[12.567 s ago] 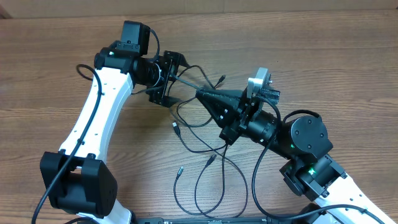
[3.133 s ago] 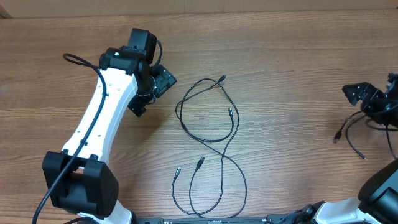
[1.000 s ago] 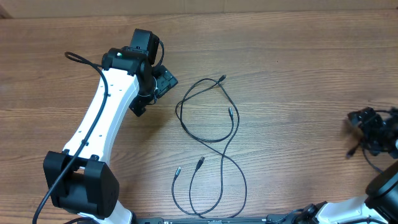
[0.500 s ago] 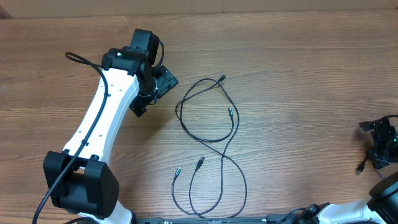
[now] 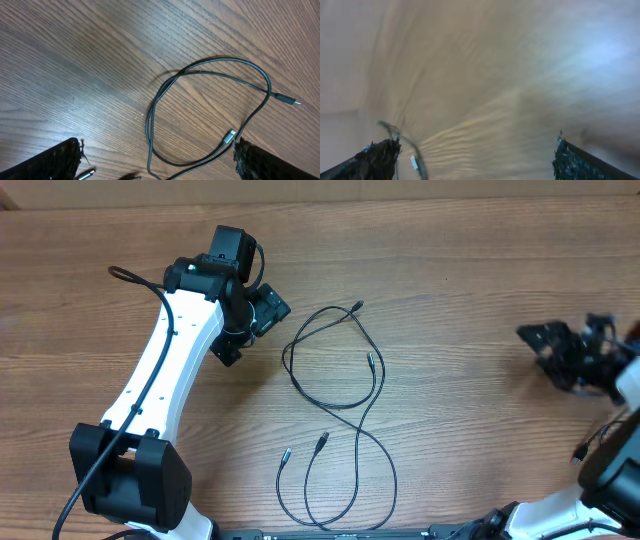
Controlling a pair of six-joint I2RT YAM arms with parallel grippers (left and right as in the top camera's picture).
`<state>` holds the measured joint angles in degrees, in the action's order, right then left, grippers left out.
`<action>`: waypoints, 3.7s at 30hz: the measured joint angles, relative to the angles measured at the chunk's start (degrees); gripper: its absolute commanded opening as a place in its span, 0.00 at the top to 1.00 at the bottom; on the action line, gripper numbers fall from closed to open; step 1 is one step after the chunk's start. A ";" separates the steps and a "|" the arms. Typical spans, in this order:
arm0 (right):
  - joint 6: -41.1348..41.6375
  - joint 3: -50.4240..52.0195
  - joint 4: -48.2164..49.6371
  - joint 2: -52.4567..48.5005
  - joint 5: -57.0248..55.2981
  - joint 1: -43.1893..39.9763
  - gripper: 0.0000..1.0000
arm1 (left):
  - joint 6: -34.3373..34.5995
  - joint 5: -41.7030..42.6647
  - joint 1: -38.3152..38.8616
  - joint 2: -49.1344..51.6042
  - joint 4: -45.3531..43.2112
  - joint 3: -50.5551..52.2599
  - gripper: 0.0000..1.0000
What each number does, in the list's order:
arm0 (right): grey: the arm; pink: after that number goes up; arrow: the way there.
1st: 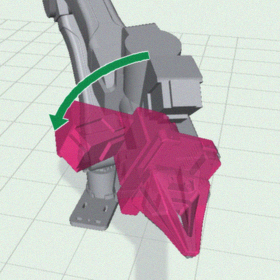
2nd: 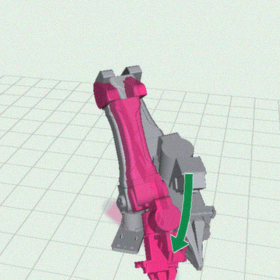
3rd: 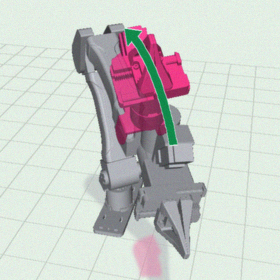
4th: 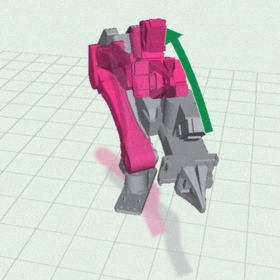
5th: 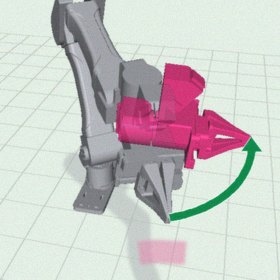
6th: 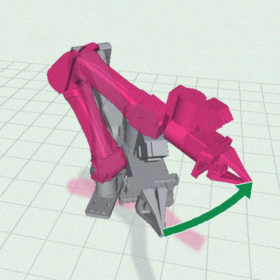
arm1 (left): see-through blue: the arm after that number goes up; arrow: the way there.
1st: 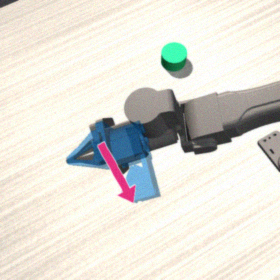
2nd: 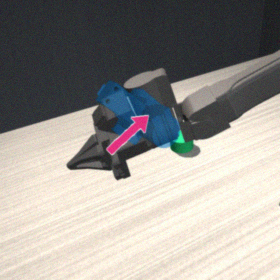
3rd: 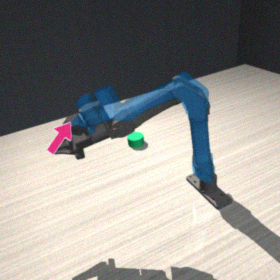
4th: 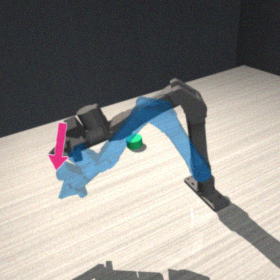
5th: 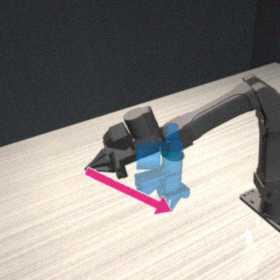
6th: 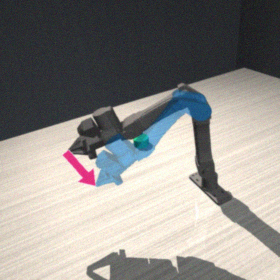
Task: Untangle cables
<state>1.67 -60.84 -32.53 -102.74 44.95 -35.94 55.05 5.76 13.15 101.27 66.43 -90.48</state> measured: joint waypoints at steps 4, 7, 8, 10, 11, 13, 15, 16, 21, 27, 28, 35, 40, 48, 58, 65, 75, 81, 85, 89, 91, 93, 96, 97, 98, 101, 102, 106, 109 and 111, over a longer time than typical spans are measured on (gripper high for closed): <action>-0.42 -6.93 -4.74 0.00 0.20 9.35 0.00 | -0.02 -0.50 0.00 0.00 -0.02 0.00 0.03; -0.87 -10.86 -8.44 0.00 -1.64 16.48 0.00 | -0.17 -3.41 0.02 0.00 0.04 0.00 0.01; -1.03 -12.35 -10.64 0.00 -3.34 19.26 0.00 | -0.15 -5.18 0.02 0.00 0.17 0.00 0.00; -1.25 -14.19 -12.96 0.00 -5.33 22.88 0.00 | -0.17 -8.79 0.00 0.02 0.79 0.00 0.00; -1.29 -15.37 -14.40 0.00 -6.75 25.44 0.00 | -0.15 -10.80 0.00 0.11 1.27 0.00 0.00; -1.36 -16.94 -16.52 0.00 -8.46 29.07 0.00 | -0.17 -13.27 0.00 0.68 1.81 0.00 0.00; -1.46 -18.25 -18.58 0.00 -10.67 32.92 0.00 | -0.17 -15.34 -0.11 2.10 2.45 0.00 0.00; -1.49 -18.99 -19.78 0.00 -12.50 35.58 0.00 | -0.17 -16.48 -0.17 3.63 2.71 0.00 0.00; -1.44 -23.10 -27.34 0.00 -19.63 45.40 0.00 | -0.17 -18.43 -3.32 7.56 3.98 0.00 0.01; 0.74 -24.15 -30.27 0.02 -24.81 54.97 0.00 | -2.93 -19.78 -11.04 7.65 5.57 0.00 0.00; 1.84 -24.15 -30.69 0.02 -26.47 57.57 0.00 | -4.68 -19.71 -13.05 7.65 5.66 0.00 0.00; 5.70 -24.22 -33.31 0.02 -30.95 65.13 0.00 | -10.10 -18.43 -17.25 7.65 5.79 0.00 0.01; 6.80 -24.22 -34.34 0.02 -34.80 72.48 0.00 | -10.67 -18.18 -17.27 7.65 4.87 0.00 0.00; 7.26 -24.22 -30.40 0.02 -33.05 79.49 0.00 | -10.69 -18.01 -17.27 7.65 4.87 0.00 0.01; 7.34 -24.22 -26.01 -0.02 -33.33 80.02 0.00 | -10.69 -17.99 -17.27 7.65 4.85 0.00 0.00; 7.26 -19.04 -22.45 -0.79 -36.35 80.02 0.00 | -10.69 -17.99 -17.27 7.65 4.76 0.00 0.01; 7.30 -10.91 -16.63 -1.05 -35.30 80.61 0.00 | -10.69 -17.97 -17.27 7.65 4.74 0.00 0.01; 7.39 -6.82 -10.99 -1.05 -35.30 80.67 0.03 | -10.69 -17.99 -17.27 7.65 4.74 0.00 0.00; 8.00 -6.49 -9.33 -1.07 -35.43 80.70 0.14 | -10.69 -17.99 -17.27 7.65 4.74 0.00 0.01; 8.33 -4.83 -6.93 -1.07 -36.48 80.70 0.23 | -10.71 -17.99 -17.27 7.65 4.74 0.00 0.00; 8.35 -3.56 -6.86 -1.07 -36.68 80.67 0.23 | -10.69 -17.99 -17.27 7.65 4.74 0.00 0.00; 8.35 -2.95 -6.93 -1.09 -36.85 80.67 0.27 | -10.69 -17.99 -17.27 7.65 4.76 0.00 0.01; 8.72 -2.45 -6.93 -1.14 -37.07 80.72 0.52 | -10.69 -17.97 -17.27 7.65 4.74 0.00 0.00; 8.35 -2.38 -6.86 -1.16 -37.09 80.72 0.58 | -10.69 -17.99 -17.27 7.65 4.72 0.00 0.01; 8.57 -2.38 -6.82 -1.16 -37.13 80.72 0.64 | -10.71 -17.99 -17.27 7.65 4.72 0.00 0.00; 8.76 -2.12 -6.12 -1.16 -37.40 80.72 0.78 | -10.71 -17.97 -17.27 7.65 4.74 0.00 0.00; 8.70 -1.95 -5.97 -1.16 -37.46 80.72 0.91 | -10.69 -17.97 -17.27 7.65 4.74 0.00 0.01; 8.70 -1.29 -6.05 -1.16 -37.55 80.70 0.96 | -10.69 -17.99 -17.27 7.65 4.76 0.00 0.00; 9.11 -1.29 -6.88 -1.16 -37.48 80.72 0.96 | -10.69 -17.99 -17.27 7.65 4.72 0.00 0.00; 9.35 -1.33 -9.33 -1.16 -37.46 80.72 0.96 | -10.69 -17.97 -17.27 7.65 4.74 0.00 0.00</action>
<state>11.03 -62.17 -41.87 -103.90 7.49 44.77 44.36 -12.21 -4.12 108.92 71.18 -90.48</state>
